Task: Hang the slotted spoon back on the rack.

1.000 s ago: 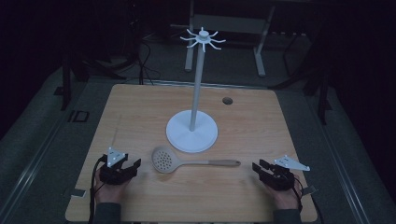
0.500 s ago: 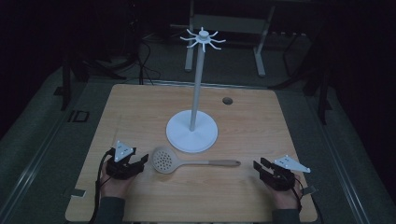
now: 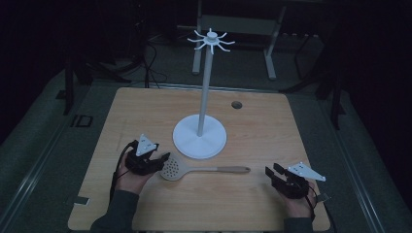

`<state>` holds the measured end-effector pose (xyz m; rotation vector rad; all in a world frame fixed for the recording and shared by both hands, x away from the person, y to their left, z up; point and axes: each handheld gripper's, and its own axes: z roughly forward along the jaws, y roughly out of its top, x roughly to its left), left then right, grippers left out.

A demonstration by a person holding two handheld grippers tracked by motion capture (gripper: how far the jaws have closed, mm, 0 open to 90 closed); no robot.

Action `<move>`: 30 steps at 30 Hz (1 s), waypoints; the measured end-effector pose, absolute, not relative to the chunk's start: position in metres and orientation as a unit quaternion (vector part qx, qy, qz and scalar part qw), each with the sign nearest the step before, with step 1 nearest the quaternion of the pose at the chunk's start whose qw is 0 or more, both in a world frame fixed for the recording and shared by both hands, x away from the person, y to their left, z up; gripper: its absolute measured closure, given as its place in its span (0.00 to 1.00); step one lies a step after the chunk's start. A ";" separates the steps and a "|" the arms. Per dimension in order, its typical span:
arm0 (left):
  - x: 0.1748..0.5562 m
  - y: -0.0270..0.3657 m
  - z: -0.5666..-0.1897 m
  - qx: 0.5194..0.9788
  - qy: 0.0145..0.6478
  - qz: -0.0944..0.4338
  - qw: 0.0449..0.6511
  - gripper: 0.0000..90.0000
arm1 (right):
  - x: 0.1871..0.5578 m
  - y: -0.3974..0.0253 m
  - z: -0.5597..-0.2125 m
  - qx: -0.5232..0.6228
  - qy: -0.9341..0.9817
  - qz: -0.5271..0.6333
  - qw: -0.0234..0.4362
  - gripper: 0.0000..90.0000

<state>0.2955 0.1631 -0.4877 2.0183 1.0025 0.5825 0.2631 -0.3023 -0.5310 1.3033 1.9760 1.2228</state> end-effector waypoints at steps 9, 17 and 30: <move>0.312 0.142 -0.476 0.824 0.350 0.206 0.394 0.53 | 0.264 -0.305 -0.531 0.482 0.717 0.445 0.236 0.65; 0.327 0.116 -0.472 0.862 0.295 0.175 0.374 0.56 | 0.264 -0.307 -0.532 0.485 0.716 0.445 0.233 0.65; 0.342 0.080 -0.468 0.899 0.240 0.135 0.340 0.63 | 0.263 -0.308 -0.532 0.484 0.717 0.446 0.230 0.64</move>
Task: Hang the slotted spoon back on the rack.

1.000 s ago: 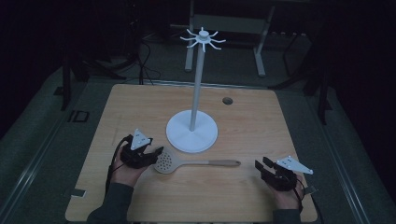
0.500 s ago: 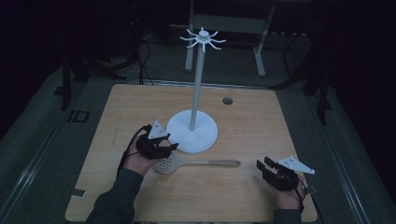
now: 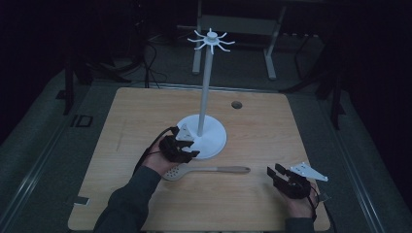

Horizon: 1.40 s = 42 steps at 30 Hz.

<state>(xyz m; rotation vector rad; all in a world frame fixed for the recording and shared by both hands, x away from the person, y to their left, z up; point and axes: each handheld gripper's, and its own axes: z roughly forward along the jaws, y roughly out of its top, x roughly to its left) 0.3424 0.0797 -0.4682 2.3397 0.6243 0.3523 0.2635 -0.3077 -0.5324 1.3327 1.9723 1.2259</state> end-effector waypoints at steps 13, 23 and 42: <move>0.351 0.048 -0.474 0.921 0.207 0.104 0.314 0.71 | 0.263 -0.310 -0.533 0.485 0.716 0.445 0.231 0.64; 0.358 0.028 -0.486 0.937 0.193 0.085 0.277 0.69 | 0.263 -0.311 -0.533 0.486 0.717 0.444 0.230 0.64; 0.359 -0.001 -0.518 0.960 0.171 0.067 0.213 0.68 | 0.263 -0.311 -0.533 0.485 0.718 0.444 0.228 0.64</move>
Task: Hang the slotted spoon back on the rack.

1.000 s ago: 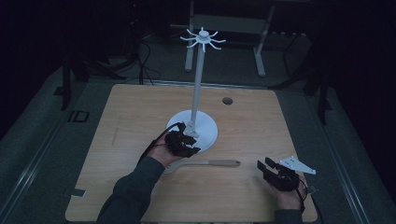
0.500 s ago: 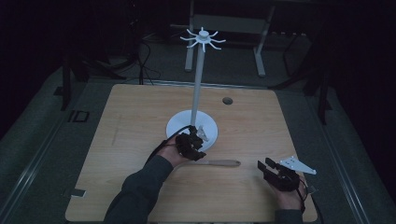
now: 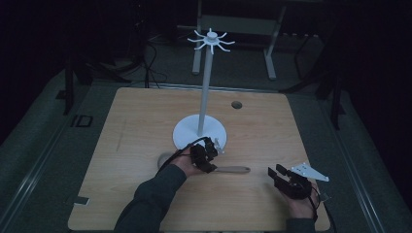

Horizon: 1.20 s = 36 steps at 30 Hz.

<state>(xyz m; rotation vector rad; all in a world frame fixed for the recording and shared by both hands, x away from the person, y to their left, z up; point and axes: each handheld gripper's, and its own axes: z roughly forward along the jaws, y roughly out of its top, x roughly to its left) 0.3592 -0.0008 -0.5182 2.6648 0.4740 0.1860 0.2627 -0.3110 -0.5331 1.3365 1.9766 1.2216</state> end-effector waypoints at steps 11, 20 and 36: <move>0.358 -0.013 -0.530 0.968 0.157 0.061 0.187 0.71 | 0.263 -0.311 -0.534 0.484 0.719 0.443 0.230 0.64; 0.359 -0.015 -0.534 0.971 0.150 0.057 0.176 0.75 | 0.263 -0.310 -0.534 0.484 0.720 0.442 0.230 0.63; 0.362 0.010 -0.527 0.967 0.186 0.079 0.157 0.84 | 0.262 -0.311 -0.535 0.486 0.718 0.442 0.230 0.63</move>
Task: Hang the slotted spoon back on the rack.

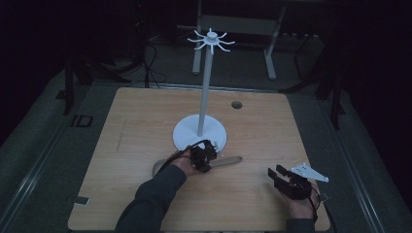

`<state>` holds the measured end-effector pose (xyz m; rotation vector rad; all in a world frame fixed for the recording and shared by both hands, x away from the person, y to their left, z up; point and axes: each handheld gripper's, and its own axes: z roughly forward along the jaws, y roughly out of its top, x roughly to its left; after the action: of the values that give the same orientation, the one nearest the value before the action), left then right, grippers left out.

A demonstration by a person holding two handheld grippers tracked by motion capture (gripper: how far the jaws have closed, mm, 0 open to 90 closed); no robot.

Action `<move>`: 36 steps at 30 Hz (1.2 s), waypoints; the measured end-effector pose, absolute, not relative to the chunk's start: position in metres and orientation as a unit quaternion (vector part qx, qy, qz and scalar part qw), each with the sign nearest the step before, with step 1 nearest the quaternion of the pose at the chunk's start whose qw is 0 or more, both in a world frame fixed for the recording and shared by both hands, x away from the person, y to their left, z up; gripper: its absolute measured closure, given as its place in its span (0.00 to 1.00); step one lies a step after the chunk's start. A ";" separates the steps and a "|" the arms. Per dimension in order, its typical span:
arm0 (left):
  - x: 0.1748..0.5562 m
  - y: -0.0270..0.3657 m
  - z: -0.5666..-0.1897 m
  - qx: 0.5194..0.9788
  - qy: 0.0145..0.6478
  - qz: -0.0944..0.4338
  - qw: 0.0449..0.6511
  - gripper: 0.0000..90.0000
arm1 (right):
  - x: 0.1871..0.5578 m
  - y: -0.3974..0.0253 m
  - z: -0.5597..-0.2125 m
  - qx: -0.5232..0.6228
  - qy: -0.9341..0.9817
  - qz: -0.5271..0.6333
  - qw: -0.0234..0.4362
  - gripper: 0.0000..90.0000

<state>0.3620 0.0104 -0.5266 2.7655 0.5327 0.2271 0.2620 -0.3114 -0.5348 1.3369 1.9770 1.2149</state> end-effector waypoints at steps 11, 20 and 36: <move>0.358 0.070 -0.516 0.945 0.258 0.060 0.190 0.84 | 0.262 -0.308 -0.536 0.485 0.720 0.440 0.229 0.63; 0.360 0.067 -0.523 0.948 0.269 0.052 0.165 0.84 | 0.262 -0.308 -0.536 0.485 0.721 0.439 0.228 0.63; 0.373 0.047 -0.533 0.942 0.292 0.045 0.159 0.79 | 0.263 -0.309 -0.536 0.485 0.721 0.439 0.228 0.63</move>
<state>0.3732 0.0473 -0.5331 2.6922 0.8346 0.1297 0.2630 -0.3089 -0.5365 1.3351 1.9869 1.2105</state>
